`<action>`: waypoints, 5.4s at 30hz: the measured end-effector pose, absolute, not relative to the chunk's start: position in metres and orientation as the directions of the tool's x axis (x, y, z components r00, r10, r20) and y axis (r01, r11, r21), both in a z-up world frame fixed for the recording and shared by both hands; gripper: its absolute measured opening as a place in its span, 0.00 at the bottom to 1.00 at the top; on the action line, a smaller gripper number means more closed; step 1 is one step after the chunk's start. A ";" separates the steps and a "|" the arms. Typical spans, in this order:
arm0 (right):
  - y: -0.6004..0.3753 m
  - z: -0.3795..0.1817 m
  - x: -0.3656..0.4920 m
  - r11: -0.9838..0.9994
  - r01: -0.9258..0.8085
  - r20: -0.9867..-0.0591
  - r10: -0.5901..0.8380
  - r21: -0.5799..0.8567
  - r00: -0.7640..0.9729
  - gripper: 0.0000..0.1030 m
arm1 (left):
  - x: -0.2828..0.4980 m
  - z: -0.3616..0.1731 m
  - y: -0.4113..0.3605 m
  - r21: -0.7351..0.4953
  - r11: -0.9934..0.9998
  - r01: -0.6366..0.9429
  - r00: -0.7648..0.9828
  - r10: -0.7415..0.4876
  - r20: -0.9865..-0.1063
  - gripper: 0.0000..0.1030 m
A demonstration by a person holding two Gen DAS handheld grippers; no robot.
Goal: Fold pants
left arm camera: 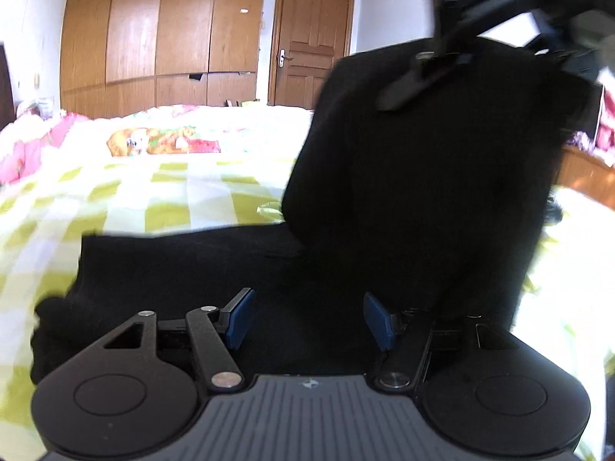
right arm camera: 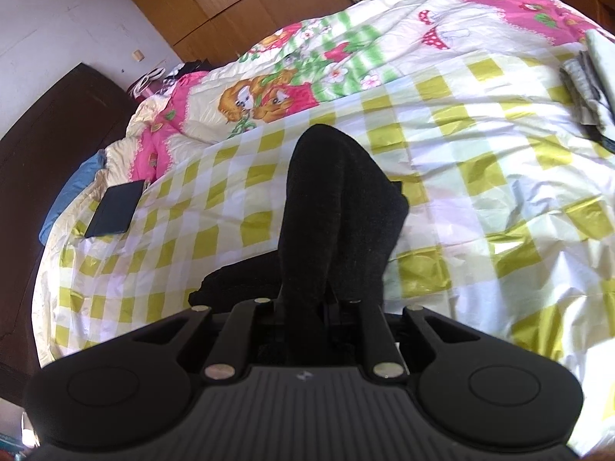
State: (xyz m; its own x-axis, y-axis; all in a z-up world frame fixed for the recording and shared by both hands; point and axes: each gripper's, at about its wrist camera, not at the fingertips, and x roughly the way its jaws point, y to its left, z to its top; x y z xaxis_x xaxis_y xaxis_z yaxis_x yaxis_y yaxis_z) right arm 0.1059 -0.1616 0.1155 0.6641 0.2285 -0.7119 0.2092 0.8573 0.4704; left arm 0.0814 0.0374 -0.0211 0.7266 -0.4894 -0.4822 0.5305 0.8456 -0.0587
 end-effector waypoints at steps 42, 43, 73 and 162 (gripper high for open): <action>-0.360 -0.042 0.059 0.582 0.299 -0.611 0.465 0.756 0.641 0.44 | 0.129 -0.027 -0.112 0.265 0.758 0.595 0.670 -0.286 -0.685 0.68; -0.361 -0.043 0.057 0.572 0.293 -0.599 0.472 0.766 0.647 0.44 | 0.128 -0.026 -0.112 0.268 0.758 0.595 0.671 -0.285 -0.685 0.68; -0.277 0.074 0.091 0.773 0.191 -0.623 0.310 0.605 0.718 0.15 | 0.098 -0.005 -0.039 0.337 0.773 0.537 0.759 -0.270 -0.592 0.68; -0.022 0.070 0.274 0.920 -0.268 -0.837 0.377 0.286 0.397 0.54 | 0.039 0.013 0.133 -0.129 0.946 0.296 0.825 -0.322 -0.465 0.33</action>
State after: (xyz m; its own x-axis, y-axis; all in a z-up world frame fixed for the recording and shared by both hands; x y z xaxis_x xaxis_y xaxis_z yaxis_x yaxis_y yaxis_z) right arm 0.2744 -0.0217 0.0698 0.3972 0.3765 -0.8369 -0.2685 0.9197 0.2863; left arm 0.0389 0.1334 0.0126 0.8246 -0.3215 -0.4655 0.2962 0.9464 -0.1290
